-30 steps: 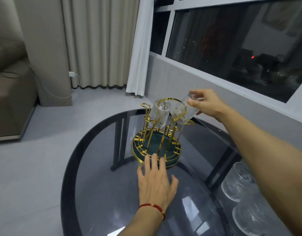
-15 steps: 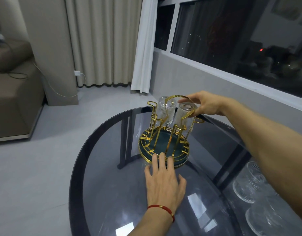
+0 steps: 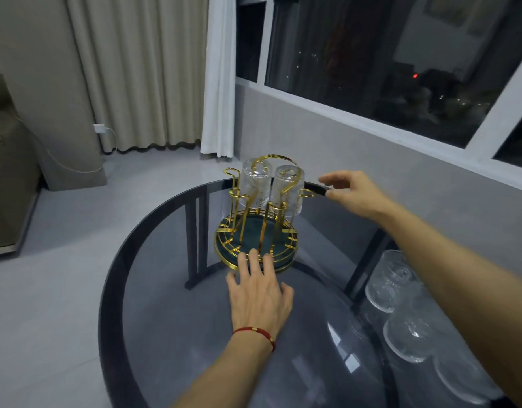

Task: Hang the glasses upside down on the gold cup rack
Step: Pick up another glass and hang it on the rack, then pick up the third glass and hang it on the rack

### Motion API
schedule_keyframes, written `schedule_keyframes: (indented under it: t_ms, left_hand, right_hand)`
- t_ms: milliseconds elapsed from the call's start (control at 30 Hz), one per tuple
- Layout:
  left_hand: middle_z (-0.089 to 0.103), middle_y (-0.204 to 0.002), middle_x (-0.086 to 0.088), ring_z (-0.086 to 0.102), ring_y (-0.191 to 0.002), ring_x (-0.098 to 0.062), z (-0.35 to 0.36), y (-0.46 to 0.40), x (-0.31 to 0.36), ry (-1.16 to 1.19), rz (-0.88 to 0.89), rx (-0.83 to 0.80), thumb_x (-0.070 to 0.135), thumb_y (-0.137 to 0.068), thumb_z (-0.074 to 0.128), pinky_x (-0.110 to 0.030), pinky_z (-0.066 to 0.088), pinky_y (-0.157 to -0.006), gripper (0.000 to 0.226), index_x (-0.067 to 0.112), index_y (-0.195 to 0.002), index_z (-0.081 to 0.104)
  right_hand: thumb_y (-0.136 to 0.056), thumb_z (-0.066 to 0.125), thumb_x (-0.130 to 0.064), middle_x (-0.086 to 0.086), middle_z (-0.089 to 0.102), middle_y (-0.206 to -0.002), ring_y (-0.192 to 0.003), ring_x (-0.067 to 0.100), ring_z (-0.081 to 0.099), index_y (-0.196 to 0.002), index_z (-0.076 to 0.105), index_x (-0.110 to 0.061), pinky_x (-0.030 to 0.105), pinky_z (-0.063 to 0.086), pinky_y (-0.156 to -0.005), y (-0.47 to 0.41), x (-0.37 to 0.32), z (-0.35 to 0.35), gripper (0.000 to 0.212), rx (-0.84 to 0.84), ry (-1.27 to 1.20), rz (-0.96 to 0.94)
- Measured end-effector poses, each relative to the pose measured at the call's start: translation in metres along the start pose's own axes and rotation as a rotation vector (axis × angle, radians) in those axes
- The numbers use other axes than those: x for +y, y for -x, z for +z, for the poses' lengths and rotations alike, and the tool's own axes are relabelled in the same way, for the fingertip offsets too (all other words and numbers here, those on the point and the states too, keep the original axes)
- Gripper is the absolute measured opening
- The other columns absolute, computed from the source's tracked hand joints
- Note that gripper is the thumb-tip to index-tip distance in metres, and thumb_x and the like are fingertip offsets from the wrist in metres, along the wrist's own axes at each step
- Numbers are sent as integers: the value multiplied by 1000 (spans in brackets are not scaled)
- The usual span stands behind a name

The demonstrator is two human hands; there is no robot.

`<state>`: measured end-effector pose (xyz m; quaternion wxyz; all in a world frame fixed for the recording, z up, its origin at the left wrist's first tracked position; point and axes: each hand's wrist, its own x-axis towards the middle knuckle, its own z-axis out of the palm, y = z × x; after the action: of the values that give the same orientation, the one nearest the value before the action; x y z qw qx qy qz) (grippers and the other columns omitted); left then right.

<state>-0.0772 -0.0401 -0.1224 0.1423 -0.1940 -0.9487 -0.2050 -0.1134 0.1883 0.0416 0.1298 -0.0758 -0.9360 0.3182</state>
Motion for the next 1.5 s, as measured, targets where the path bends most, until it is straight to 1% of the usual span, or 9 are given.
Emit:
schedule_keyframes:
  t_ms: [133,333,600,767,867,967,1200,1333,1500]
  left_hand:
    - [40,-153,-13,29,-145,-35,-8,3,3,1,-4,-39,41,-81,51,-53,39,-105,64,15,-139,44]
    - [52,-135,-12,40,-133,-35,-15,19,10,114,226,29,33,-69,66,-57,33,-109,56,15,-122,57]
    - [61,-119,4,53,-115,-16,-26,54,67,761,205,-243,15,-77,71,-33,45,-96,45,24,-118,56]
    - [64,-115,8,59,-111,-14,-34,62,90,886,131,-391,13,-81,72,-32,49,-90,41,28,-116,58]
    - [66,-112,7,62,-106,-18,-38,63,90,899,119,-418,11,-83,71,-37,54,-89,37,28,-113,59]
    - [68,-111,3,64,-104,-18,-43,64,89,898,134,-441,7,-84,70,-36,55,-90,35,27,-111,60]
    - [70,-109,4,66,-100,-14,-56,72,90,868,228,-488,9,-86,69,-36,57,-89,33,30,-109,62]
    - [72,-106,4,68,-98,-14,-64,74,89,938,287,-476,19,-84,73,-43,58,-92,32,33,-111,64]
    - [66,-120,2,67,-111,-18,-71,83,99,1208,299,-580,54,-78,76,-42,59,-93,63,39,-135,54]
  right_hand:
    - [-94,61,-5,1,72,-134,-130,18,62,-127,74,-18,37,43,-116,76,-8,4,38,162,121,-56]
    - [-89,63,2,0,79,-104,-98,15,72,-105,80,-10,27,54,-93,209,-19,20,27,229,136,-331]
    - [-84,69,17,-5,77,-94,-92,3,70,-97,81,-11,25,56,-82,310,27,49,32,627,-19,-102]
    - [-82,76,1,3,59,-131,-119,20,58,-137,58,-15,38,50,-103,329,44,27,60,942,-17,142]
    - [-82,83,-17,14,40,-157,-145,32,40,-160,27,-13,50,39,-117,334,60,29,96,841,-84,439]
    - [-84,83,-38,13,40,-164,-146,36,44,-165,9,-17,53,44,-113,330,75,30,112,596,-184,644]
    - [-72,87,-49,5,64,-137,-122,32,61,-139,47,-20,46,53,-97,326,87,31,84,631,-208,696]
    - [-66,85,-57,-4,62,-128,-118,24,61,-132,48,-33,41,54,-93,342,69,28,79,811,-205,459]
    - [-69,91,-47,-14,65,-132,-122,6,65,-133,53,-43,30,57,-98,350,35,35,75,623,-289,134]
